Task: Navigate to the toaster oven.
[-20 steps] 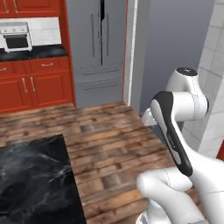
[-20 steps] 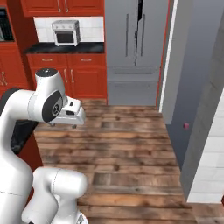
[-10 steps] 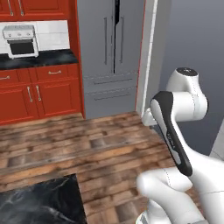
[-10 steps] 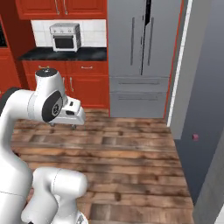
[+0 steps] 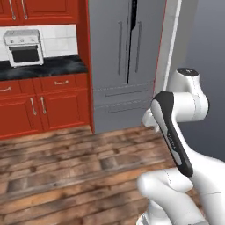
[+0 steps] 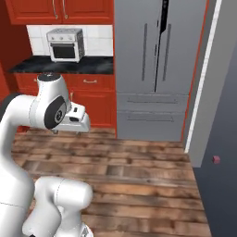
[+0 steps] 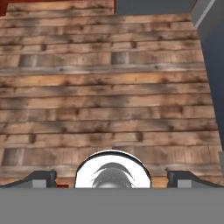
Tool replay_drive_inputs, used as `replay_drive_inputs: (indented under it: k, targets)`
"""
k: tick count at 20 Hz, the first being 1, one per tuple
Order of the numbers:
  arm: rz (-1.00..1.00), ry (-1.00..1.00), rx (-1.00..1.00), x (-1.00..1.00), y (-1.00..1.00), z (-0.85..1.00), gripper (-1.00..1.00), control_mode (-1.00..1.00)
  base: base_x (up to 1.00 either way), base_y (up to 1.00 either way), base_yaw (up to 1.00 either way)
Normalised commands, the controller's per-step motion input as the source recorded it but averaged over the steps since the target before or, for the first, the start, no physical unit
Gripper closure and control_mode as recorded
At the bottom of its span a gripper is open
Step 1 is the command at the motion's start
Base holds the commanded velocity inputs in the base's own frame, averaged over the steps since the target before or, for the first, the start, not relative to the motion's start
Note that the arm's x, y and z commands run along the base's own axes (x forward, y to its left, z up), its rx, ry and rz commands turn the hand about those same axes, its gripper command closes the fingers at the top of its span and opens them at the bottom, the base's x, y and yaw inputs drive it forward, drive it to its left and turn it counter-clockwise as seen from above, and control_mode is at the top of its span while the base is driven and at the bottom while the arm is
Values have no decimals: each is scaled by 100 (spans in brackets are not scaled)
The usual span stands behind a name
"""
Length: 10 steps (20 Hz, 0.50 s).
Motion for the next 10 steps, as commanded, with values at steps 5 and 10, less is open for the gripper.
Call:
replay_drive_inputs:
  k: [5,10]
  targets:
    - [0,0,0,0,0,0,-100,100,100,0,4]
    - [0,0,0,0,0,0,-100,100,100,6,1]
